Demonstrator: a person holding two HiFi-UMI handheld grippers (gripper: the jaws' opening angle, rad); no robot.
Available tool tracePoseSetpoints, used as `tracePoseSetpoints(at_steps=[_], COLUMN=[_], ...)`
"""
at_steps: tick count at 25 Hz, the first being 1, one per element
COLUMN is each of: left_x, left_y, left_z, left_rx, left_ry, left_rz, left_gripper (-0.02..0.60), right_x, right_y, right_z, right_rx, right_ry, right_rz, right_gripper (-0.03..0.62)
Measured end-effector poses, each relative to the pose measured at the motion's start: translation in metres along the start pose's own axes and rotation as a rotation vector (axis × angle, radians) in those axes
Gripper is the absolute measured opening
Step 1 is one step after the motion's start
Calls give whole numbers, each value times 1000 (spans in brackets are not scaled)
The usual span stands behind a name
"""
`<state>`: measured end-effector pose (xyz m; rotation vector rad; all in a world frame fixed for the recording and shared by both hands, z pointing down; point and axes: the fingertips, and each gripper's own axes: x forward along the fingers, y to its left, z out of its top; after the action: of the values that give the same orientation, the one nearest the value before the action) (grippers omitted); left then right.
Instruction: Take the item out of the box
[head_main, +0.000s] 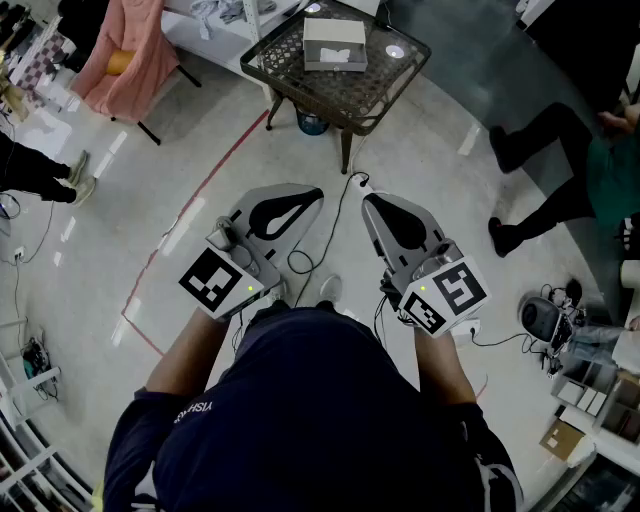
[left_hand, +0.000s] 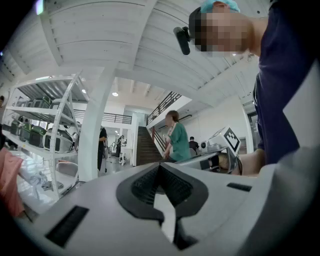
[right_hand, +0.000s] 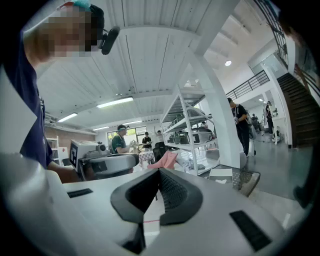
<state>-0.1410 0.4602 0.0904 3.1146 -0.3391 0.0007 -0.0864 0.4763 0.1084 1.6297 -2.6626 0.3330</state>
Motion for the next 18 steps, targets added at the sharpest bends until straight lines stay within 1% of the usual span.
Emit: tracePoseSetpoints(at_steps=[9,18], left_x=[0,16], left_y=[-10,-19], left_z=[1,-3], left_rx=[5,5], left_ry=[-1,-1], left_rz=[9,32], left_gripper=[7,7], right_x=[-11,-24], right_y=[3,-17], right_z=[0,-4], right_rx=[-1,17], right_ry=[-9,-15], right_rz=[9,7], right_gripper=[25,25])
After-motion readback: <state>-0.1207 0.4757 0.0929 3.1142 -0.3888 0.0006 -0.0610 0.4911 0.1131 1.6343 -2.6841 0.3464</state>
